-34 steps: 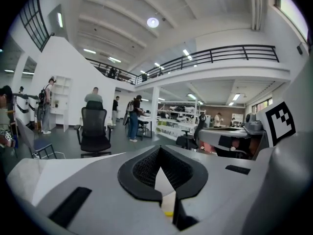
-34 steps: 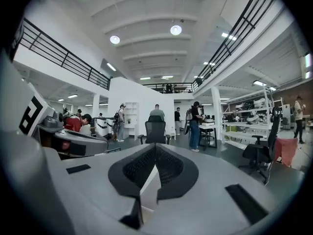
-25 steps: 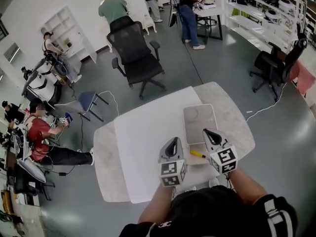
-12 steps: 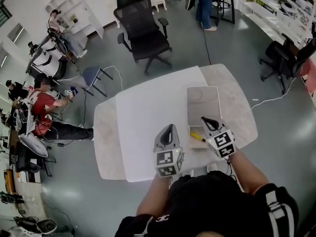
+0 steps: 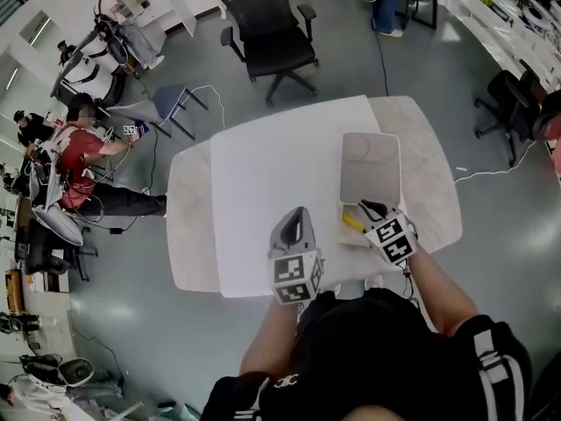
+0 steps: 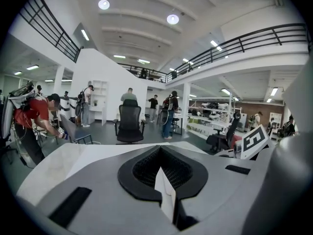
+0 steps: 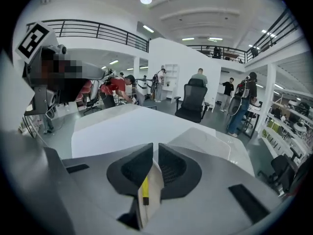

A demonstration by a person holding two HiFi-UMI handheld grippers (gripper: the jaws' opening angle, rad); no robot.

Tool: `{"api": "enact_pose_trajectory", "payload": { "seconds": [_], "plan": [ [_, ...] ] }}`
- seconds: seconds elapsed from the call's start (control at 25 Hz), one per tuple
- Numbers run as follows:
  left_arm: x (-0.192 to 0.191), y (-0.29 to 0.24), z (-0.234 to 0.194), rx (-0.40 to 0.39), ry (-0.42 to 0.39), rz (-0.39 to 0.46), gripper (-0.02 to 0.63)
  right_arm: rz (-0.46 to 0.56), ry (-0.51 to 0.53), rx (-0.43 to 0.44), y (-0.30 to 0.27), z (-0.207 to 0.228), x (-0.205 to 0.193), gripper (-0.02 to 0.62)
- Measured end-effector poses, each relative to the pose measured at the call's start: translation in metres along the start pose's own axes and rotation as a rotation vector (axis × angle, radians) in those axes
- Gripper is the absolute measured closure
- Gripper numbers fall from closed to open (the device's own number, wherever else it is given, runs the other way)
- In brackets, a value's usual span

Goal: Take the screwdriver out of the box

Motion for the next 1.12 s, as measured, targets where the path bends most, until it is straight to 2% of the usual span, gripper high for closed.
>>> {"api": "enact_pose_trajectory", "payload": {
  "seconds": [0.2, 0.4, 0.72, 0.88, 1.0, 1.12],
  "plan": [
    [-0.002, 0.002, -0.007, 0.031, 0.011, -0.01, 0.592, -0.078, -0.004, 0.067, -0.014, -0.006, -0.018, 0.577],
    [0.0, 0.01, -0.014, 0.067, 0.033, -0.014, 0.592, -0.198, 0.014, 0.146, -0.026, -0.016, -0.041, 0.526],
    [0.001, 0.019, -0.032, 0.129, 0.047, -0.021, 0.592, -0.382, 0.164, 0.219, -0.05, -0.029, -0.073, 0.518],
    [0.001, 0.022, -0.04, 0.166, 0.05, -0.028, 0.592, -0.443, 0.145, 0.264, -0.062, -0.03, -0.088, 0.515],
    [0.001, 0.025, -0.045, 0.193, 0.054, -0.03, 0.592, -0.519, 0.055, 0.318, -0.066, -0.035, -0.111, 0.512],
    [0.0, 0.028, -0.051, 0.218, 0.059, -0.04, 0.592, -0.563, 0.011, 0.348, -0.07, -0.04, -0.122, 0.512]
  ]
}}
Point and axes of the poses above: the fingertips, and each gripper's own axes: y backward along the fingers, z to its right, x out of its top, the point moved 1 cm from there along y, backward along the fingers, and after that the axes turned 4 degrees about x, right-handed, at the moved point
